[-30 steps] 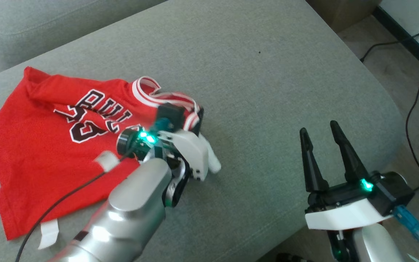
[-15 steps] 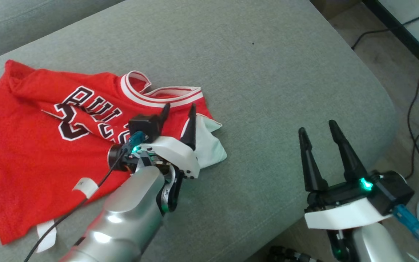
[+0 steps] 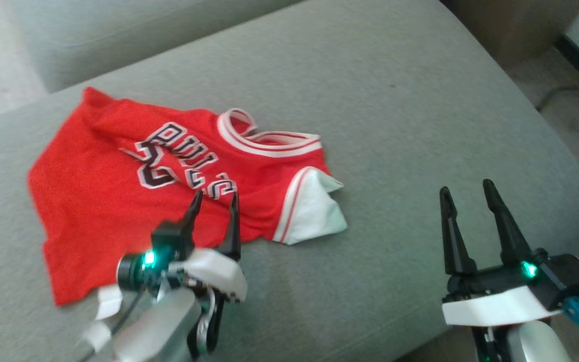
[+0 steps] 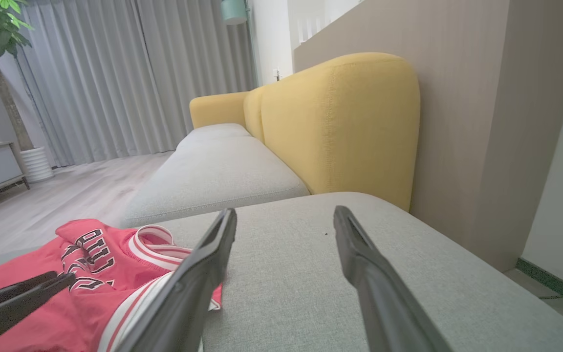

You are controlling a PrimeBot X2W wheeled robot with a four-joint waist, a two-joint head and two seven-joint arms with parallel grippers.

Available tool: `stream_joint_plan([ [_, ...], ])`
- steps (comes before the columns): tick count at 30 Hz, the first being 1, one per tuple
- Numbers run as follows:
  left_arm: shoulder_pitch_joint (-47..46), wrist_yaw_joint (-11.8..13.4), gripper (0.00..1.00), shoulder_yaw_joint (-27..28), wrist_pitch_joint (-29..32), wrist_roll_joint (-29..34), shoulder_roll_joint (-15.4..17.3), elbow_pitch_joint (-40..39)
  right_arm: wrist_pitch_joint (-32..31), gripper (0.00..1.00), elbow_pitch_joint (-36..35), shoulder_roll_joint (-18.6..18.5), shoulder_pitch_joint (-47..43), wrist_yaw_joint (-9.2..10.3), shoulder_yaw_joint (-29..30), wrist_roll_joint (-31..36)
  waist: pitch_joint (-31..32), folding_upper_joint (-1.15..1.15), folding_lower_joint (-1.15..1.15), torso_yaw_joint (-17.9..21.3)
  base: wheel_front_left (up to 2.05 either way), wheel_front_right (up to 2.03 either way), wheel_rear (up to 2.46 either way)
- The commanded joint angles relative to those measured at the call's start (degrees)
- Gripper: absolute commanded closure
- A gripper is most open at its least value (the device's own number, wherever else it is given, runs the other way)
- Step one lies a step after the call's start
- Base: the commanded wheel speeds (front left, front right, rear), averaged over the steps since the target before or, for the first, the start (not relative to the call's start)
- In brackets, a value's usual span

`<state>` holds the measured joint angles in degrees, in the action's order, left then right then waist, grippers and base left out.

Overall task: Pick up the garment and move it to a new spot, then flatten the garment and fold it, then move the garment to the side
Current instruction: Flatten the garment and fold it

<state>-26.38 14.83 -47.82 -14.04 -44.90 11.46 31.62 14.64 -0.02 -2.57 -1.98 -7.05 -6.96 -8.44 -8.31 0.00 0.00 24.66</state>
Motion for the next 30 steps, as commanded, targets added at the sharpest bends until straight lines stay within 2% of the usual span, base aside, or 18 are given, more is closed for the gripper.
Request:
stream_joint_plan([
  [1,-0.2,1.4,0.0,2.7,-0.9,1.2,1.6,-3.6,0.4,0.0,-2.3,-0.3,0.6,-0.44,-0.7,0.7,2.0,0.0,0.0,-2.9,0.0,0.0,0.0],
  [5,6.1,5.0,0.0,7.0,-0.9,5.4,3.3,-12.5,0.4,0.0,-2.6,-0.3,-0.2,-0.44,0.9,2.4,3.4,0.0,0.0,-6.7,0.0,0.0,0.0],
  [7,9.5,6.1,0.0,8.8,-0.9,8.0,3.9,-16.0,0.4,0.0,-2.6,-0.3,-0.5,-0.44,1.6,3.1,3.9,0.0,0.0,-8.3,0.0,0.0,0.0],
  [12,16.6,5.8,0.0,11.3,-1.0,13.0,4.7,-21.0,0.4,0.0,-2.7,-0.3,-0.6,-0.44,1.9,3.8,4.0,0.0,0.0,-10.8,0.0,0.0,0.0],
  [15,17.7,4.2,0.0,10.2,-1.0,15.2,4.5,-21.5,0.4,0.0,-2.6,-0.3,-0.1,-0.44,1.4,3.9,3.5,0.0,0.0,-11.3,0.0,0.0,0.0],
  [20,14.8,-0.7,0.0,4.8,-0.5,17.9,2.2,-20.2,0.4,0.0,-2.7,-0.3,1.1,-0.44,0.4,3.7,1.6,0.0,0.0,-10.4,0.0,0.0,0.0],
  [25,9.0,-5.9,0.0,-1.1,2.1,20.3,-1.2,-16.1,0.4,0.0,-2.8,-0.3,2.5,-0.44,-0.4,2.9,-0.7,0.0,0.0,-7.0,0.0,0.0,0.0],
  [30,3.2,-9.2,0.0,-4.8,3.7,22.6,-4.2,-10.1,0.4,0.0,-2.9,-0.3,3.6,-0.44,-1.0,1.7,-2.9,0.0,0.0,-2.9,0.0,0.0,0.0],
])
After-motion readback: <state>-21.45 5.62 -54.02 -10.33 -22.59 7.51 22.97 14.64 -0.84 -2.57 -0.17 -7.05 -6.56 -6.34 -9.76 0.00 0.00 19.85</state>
